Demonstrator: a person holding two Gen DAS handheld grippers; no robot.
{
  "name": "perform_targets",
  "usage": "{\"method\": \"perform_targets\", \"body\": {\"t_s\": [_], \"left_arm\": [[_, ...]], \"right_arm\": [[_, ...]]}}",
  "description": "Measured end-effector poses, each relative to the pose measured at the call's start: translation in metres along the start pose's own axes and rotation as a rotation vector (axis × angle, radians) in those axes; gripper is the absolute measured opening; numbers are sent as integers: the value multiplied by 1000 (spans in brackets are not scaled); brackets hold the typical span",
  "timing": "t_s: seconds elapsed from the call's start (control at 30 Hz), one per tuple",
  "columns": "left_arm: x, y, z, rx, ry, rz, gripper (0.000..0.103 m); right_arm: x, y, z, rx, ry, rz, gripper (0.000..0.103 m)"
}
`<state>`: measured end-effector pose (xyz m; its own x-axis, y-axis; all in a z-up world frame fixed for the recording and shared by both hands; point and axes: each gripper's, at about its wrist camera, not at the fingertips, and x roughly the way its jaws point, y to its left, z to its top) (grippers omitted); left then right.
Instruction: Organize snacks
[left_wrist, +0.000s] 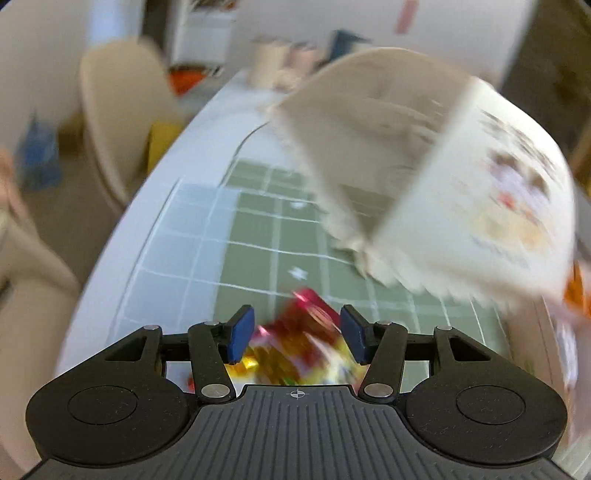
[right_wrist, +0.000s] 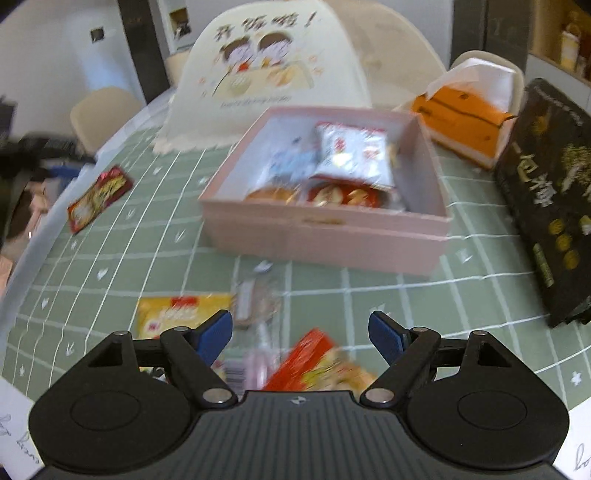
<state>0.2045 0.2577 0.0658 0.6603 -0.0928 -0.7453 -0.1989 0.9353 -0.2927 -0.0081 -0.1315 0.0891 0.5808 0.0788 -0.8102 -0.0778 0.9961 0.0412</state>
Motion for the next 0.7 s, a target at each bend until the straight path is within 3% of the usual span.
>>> {"method": "perform_targets", "body": {"t_s": [0.1, 0.27, 0.43, 0.57, 0.63, 0.7], "left_arm": [[25, 14, 5, -45, 56, -63, 54], [19, -19, -25, 133, 131, -122, 50], [-12, -71, -81, 323, 227, -212, 40], [-28, -108, -128, 417, 262, -263, 37], [-32, -119, -140, 433, 262, -268, 36], [-37, -118, -144, 365, 273, -280, 35]], "right_arm": [[2, 12, 1, 8, 19, 4, 83], [1, 22, -4, 2, 41, 51, 83], [6, 33, -12, -42, 43, 59, 83], [9, 37, -14, -38, 34, 112, 81], [10, 43, -15, -55, 44, 148, 76], [8, 51, -16, -93, 45, 182, 75]]}}
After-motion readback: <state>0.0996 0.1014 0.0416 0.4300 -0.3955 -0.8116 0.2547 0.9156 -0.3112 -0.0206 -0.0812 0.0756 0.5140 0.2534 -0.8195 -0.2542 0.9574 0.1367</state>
